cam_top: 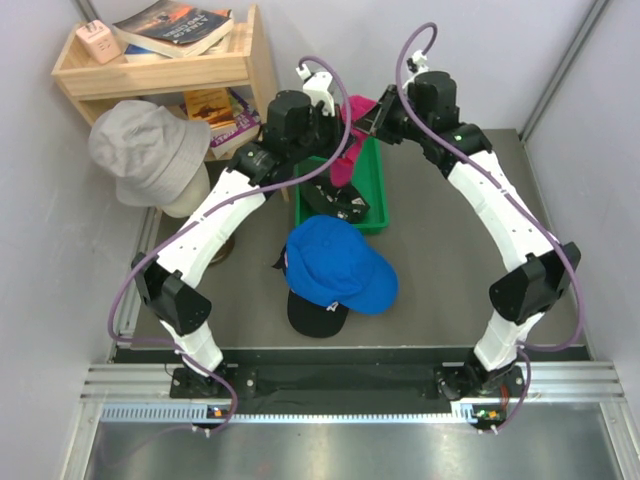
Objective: Stack the hats
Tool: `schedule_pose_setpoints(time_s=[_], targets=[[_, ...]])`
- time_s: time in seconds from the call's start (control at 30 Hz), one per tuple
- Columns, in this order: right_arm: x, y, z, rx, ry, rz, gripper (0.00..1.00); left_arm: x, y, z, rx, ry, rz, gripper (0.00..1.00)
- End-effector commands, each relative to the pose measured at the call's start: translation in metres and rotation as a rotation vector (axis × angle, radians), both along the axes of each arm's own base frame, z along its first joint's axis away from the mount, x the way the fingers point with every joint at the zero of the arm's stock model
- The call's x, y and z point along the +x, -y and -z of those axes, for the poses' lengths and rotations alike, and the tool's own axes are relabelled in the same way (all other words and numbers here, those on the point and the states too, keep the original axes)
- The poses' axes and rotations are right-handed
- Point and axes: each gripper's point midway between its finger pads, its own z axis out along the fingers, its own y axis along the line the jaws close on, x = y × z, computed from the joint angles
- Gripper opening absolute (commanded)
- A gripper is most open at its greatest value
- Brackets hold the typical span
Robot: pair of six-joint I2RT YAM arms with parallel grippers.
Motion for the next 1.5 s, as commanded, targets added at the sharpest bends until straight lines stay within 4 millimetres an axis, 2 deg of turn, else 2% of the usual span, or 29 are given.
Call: schedule_pose_setpoints(time_s=[0.0,0.03,0.07,0.1,0.13,0.17,0.2,0.23,0.27,0.3,0.33,0.37,0.4,0.43,0.47,0.53,0.57,0.63,0.67,0.73,0.77,0.9,1.03,1.23,1.33,1.47], targets=[[-0.011,0.042,-0.049,0.027,0.128,0.063,0.22,-0.02,0.025,-0.068,-0.205,0.061,0.14,0.0],[-0.014,0.054,-0.056,0.025,0.149,0.081,0.28,-0.023,0.03,-0.065,-0.214,0.043,0.16,0.0],[-0.016,0.059,-0.048,0.003,0.14,0.081,0.34,-0.028,0.036,-0.062,-0.223,0.023,0.182,0.0],[-0.017,0.064,-0.044,-0.004,0.134,0.088,0.45,-0.028,0.038,-0.055,-0.22,0.007,0.182,0.0],[-0.022,0.074,-0.048,-0.001,0.141,0.1,0.51,-0.029,0.04,-0.055,-0.224,0.002,0.176,0.0],[-0.025,0.077,-0.032,-0.004,0.104,0.089,0.55,-0.029,0.04,-0.055,-0.237,-0.004,0.158,0.0],[-0.029,0.08,-0.028,0.003,0.091,0.087,0.61,-0.029,0.039,-0.058,-0.25,-0.001,0.149,0.0],[-0.037,0.093,-0.035,0.02,0.104,0.106,0.62,-0.028,0.039,-0.06,-0.26,0.002,0.137,0.0],[-0.04,0.096,-0.014,0.034,0.048,0.115,0.63,-0.027,0.038,-0.062,-0.269,0.001,0.123,0.0],[-0.045,0.102,-0.012,0.055,0.042,0.127,0.64,-0.024,0.036,-0.063,-0.269,0.008,0.095,0.0],[-0.056,0.114,-0.023,0.105,0.054,0.161,0.64,-0.025,0.037,-0.067,-0.275,0.016,0.089,0.0],[-0.059,0.117,-0.007,0.13,0.036,0.167,0.64,-0.024,0.037,-0.068,-0.273,0.022,0.079,0.0],[-0.063,0.121,-0.005,0.156,0.035,0.179,0.64,-0.023,0.038,-0.071,-0.276,0.035,0.069,0.0],[-0.075,0.126,-0.014,0.217,0.043,0.199,0.64,-0.025,0.04,-0.073,-0.281,0.039,0.071,0.0],[-0.079,0.125,0.007,0.24,-0.001,0.196,0.64,-0.026,0.042,-0.077,-0.296,0.05,0.07,0.0],[-0.089,0.122,-0.001,0.349,0.003,0.192,0.65,-0.028,0.046,-0.084,-0.316,0.067,0.07,0.0],[-0.094,0.118,0.019,0.373,-0.051,0.178,0.64,-0.03,0.047,-0.092,-0.327,0.089,0.074,0.0],[-0.103,0.116,0.013,0.476,-0.056,0.174,0.64,-0.034,0.049,-0.101,-0.335,0.116,0.076,0.0],[-0.107,0.115,0.034,0.495,-0.105,0.177,0.65,-0.035,0.048,-0.105,-0.335,0.133,0.076,0.0],[-0.113,0.116,0.023,0.595,-0.083,0.17,0.65,-0.037,0.046,-0.113,-0.339,0.151,0.074,0.0],[-0.115,0.115,0.032,0.613,-0.103,0.175,0.65,-0.036,0.044,-0.115,-0.336,0.161,0.061,0.0],[-0.116,0.113,0.03,0.68,-0.141,0.173,0.65,-0.037,0.036,-0.124,-0.337,0.2,0.038,0.0],[-0.119,0.112,0.026,0.777,-0.19,0.175,0.65,-0.038,0.038,-0.136,-0.354,0.231,0.048,0.0],[-0.121,0.119,0.03,0.961,-0.215,0.202,0.66,-0.042,0.043,-0.146,-0.372,0.258,0.086,0.0],[-0.117,0.119,0.04,0.965,-0.233,0.213,0.67,-0.045,0.042,-0.151,-0.385,0.268,0.094,0.0],[-0.111,0.118,0.039,1.0,-0.222,0.204,0.67,-0.05,0.043,-0.157,-0.394,0.282,0.112,0.0]])
